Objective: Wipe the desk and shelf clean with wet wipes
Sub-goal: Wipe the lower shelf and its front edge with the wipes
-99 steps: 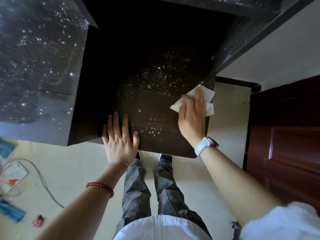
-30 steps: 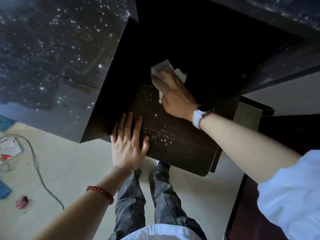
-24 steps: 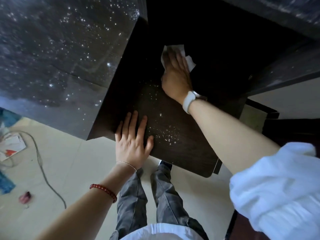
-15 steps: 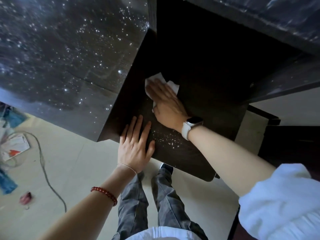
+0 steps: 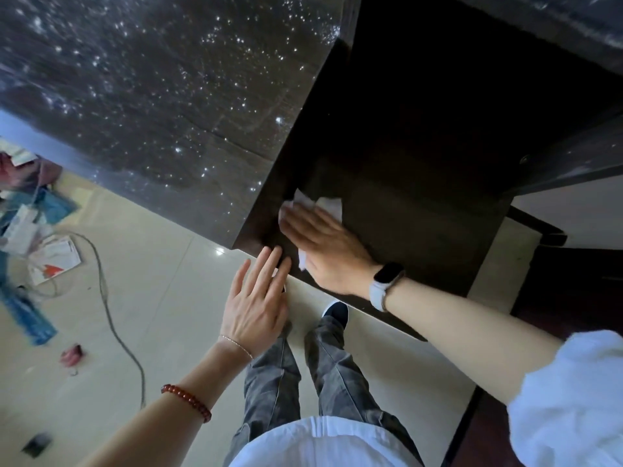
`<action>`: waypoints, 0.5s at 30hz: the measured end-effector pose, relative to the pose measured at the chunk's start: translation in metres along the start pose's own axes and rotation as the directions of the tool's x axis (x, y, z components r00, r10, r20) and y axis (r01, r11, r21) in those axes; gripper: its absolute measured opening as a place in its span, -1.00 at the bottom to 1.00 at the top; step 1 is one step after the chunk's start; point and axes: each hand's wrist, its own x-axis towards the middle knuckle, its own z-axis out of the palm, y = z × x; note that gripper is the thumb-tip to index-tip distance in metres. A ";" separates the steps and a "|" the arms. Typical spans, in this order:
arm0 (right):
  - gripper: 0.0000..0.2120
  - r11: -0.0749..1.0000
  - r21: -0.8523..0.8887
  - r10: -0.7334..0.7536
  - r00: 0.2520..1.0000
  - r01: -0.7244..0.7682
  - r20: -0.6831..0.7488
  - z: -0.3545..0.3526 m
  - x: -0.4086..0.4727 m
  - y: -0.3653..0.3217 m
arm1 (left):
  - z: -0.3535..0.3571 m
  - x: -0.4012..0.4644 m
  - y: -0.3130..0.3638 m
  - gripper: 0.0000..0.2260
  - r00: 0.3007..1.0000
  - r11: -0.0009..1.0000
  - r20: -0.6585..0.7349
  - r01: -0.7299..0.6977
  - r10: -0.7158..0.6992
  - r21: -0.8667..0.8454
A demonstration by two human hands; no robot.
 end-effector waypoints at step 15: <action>-0.52 0.988 0.102 0.127 0.989 -0.119 -0.073 0.010 -0.016 -0.043 | -0.016 -0.012 -0.021 -0.54 0.975 0.976 0.047 0.219 -0.218 -0.014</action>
